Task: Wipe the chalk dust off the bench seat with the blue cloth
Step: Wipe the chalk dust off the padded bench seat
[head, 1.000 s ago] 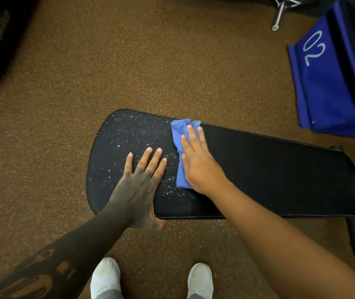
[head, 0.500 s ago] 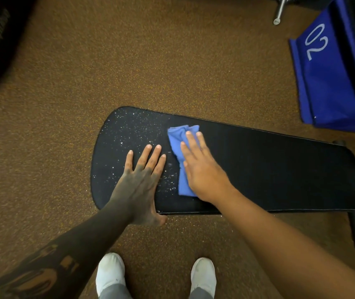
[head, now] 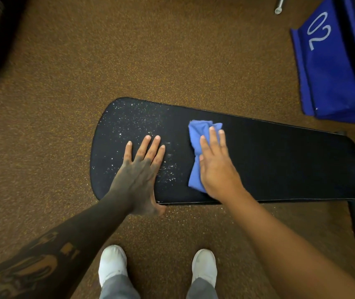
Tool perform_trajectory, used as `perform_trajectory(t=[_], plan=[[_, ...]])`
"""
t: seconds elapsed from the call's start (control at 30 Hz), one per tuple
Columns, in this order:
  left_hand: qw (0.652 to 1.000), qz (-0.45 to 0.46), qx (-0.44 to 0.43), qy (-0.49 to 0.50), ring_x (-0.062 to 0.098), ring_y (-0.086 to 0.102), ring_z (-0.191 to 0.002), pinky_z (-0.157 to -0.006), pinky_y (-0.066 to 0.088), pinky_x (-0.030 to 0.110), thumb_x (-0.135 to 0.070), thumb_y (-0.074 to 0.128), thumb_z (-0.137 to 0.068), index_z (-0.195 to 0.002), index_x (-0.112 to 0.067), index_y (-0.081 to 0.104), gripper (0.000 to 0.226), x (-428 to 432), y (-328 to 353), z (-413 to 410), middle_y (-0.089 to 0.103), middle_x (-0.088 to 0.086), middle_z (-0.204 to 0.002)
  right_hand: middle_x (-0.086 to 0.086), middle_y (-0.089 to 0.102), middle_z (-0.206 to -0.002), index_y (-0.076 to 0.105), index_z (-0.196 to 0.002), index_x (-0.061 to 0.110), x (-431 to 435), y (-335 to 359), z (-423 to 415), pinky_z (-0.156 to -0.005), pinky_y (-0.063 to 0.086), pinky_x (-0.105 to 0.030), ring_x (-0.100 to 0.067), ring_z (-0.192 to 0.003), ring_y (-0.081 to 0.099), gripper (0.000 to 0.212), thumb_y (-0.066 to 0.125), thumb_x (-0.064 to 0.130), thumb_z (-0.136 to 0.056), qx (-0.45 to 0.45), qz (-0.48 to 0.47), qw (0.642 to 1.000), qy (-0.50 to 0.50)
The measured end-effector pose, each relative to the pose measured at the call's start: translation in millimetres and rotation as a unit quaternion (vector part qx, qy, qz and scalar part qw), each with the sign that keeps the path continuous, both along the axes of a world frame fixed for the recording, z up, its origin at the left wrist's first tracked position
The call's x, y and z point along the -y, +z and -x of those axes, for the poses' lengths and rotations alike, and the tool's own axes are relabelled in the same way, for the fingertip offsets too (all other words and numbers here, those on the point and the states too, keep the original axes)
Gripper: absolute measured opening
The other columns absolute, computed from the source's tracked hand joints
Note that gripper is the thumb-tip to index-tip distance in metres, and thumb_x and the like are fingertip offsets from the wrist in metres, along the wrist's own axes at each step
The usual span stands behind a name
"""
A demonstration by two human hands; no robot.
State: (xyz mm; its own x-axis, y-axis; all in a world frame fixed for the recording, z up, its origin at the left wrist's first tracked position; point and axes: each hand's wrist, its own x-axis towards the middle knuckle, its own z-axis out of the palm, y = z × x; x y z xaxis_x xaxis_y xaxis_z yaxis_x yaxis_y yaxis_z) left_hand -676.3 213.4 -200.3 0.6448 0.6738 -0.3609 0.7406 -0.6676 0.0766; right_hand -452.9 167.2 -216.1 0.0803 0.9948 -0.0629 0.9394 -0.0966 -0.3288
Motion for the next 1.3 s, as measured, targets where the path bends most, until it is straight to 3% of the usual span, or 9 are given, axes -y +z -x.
perform_trajectory(t=[0.1, 0.27, 0.37, 0.47, 0.6, 0.7, 0.83, 1.1, 1.3], plan=[[1.0, -0.005, 0.0, 0.002, 0.034, -0.026, -0.15, -0.122, -0.003, 0.063, -0.101, 0.042, -0.046, -0.152, -0.008, -0.022, 0.155, 1, -1, 0, -0.03, 0.014, -0.162, -0.016, 0.005, -0.163, 0.029, -0.149, 0.0, 4, 2, 22, -0.119, 0.019, -0.049, -0.033, -0.149, -0.007, 0.05, 0.036, 0.016, -0.102, -0.027, 0.006, 0.999, -0.044], [1.0, 0.002, 0.011, 0.007, 0.032, -0.023, -0.152, -0.123, -0.003, 0.062, -0.102, 0.037, -0.048, -0.154, -0.007, -0.015, 0.152, 2, -1, 3, -0.026, 0.014, -0.164, -0.014, 0.011, -0.162, 0.03, -0.149, 0.004, 46, 1, 46, -0.118, 0.024, -0.047, -0.032, -0.15, -0.004, 0.05, 0.036, 0.02, -0.102, 0.004, 0.011, 0.996, 0.085], [1.0, 0.0, 0.0, 0.013, 0.032, -0.024, -0.151, -0.122, -0.002, 0.062, -0.1, 0.04, -0.046, -0.155, -0.009, -0.015, 0.152, 0, -1, 5, -0.025, 0.014, -0.164, -0.017, 0.015, -0.161, 0.034, -0.147, 0.004, 24, 2, 21, -0.117, 0.024, -0.052, -0.036, -0.149, 0.003, 0.051, 0.033, 0.025, -0.101, 0.038, 0.014, 0.999, 0.028], [1.0, 0.0, 0.004, 0.021, 0.032, -0.024, -0.152, -0.122, -0.003, 0.062, -0.099, 0.041, -0.045, -0.155, -0.01, -0.014, 0.152, 1, 0, 6, -0.024, 0.013, -0.165, -0.016, 0.008, -0.163, 0.029, -0.15, 0.009, -2, 8, 25, -0.119, 0.009, -0.055, -0.036, -0.149, -0.002, 0.054, 0.031, 0.031, -0.1, 0.11, 0.045, 0.992, -0.033], [1.0, -0.002, 0.004, 0.021, 0.032, -0.023, -0.152, -0.122, -0.005, 0.062, -0.1, 0.041, -0.045, -0.156, -0.01, -0.013, 0.153, 2, -1, 10, -0.022, 0.013, -0.165, -0.014, 0.006, -0.163, 0.026, -0.152, 0.01, -1, 18, 31, -0.118, 0.0, -0.057, -0.036, -0.149, -0.004, 0.06, 0.037, 0.036, -0.099, 0.176, 0.014, 0.984, 0.015], [1.0, -0.002, 0.004, 0.027, 0.033, -0.021, -0.152, -0.121, -0.005, 0.064, -0.1, 0.041, -0.045, -0.156, -0.011, -0.013, 0.152, 2, -2, 12, -0.021, 0.014, -0.165, -0.011, 0.006, -0.163, 0.019, -0.154, 0.016, 2, 19, 28, -0.117, 0.002, -0.06, -0.035, -0.149, -0.005, 0.06, 0.034, 0.036, -0.1, 0.156, 0.012, 0.987, 0.022], [0.999, 0.003, 0.004, 0.037, 0.033, -0.024, -0.151, -0.12, -0.006, 0.067, -0.101, 0.039, -0.046, -0.155, -0.015, -0.017, 0.15, 2, -2, 14, -0.025, 0.013, -0.164, -0.001, -0.005, -0.164, 0.007, -0.155, 0.021, 5, 7, 35, -0.12, 0.005, -0.054, -0.027, -0.149, -0.015, 0.059, 0.027, 0.037, -0.102, 0.034, 0.068, 0.997, -0.032], [0.998, 0.003, 0.012, 0.054, 0.034, -0.023, -0.151, -0.119, -0.006, 0.068, -0.101, 0.042, -0.047, -0.156, -0.016, -0.014, 0.149, 1, 0, 17, -0.023, 0.013, -0.165, -0.01, -0.003, -0.164, 0.012, -0.154, 0.012, -61, 5, 32, -0.12, 0.008, -0.051, -0.034, -0.148, -0.011, 0.059, 0.033, 0.029, -0.102, 0.012, 0.049, 0.996, -0.071], [0.997, 0.009, 0.012, 0.081, 0.034, -0.022, -0.152, -0.118, -0.007, 0.069, -0.101, 0.042, -0.045, -0.157, -0.013, -0.011, 0.152, 4, 1, 19, -0.021, 0.013, -0.165, -0.013, 0.016, -0.161, 0.022, -0.152, 0.005, -56, 10, 22, -0.12, 0.014, -0.049, -0.036, -0.149, 0.001, 0.061, 0.026, 0.034, -0.097, 0.05, 0.023, 0.986, 0.157]])
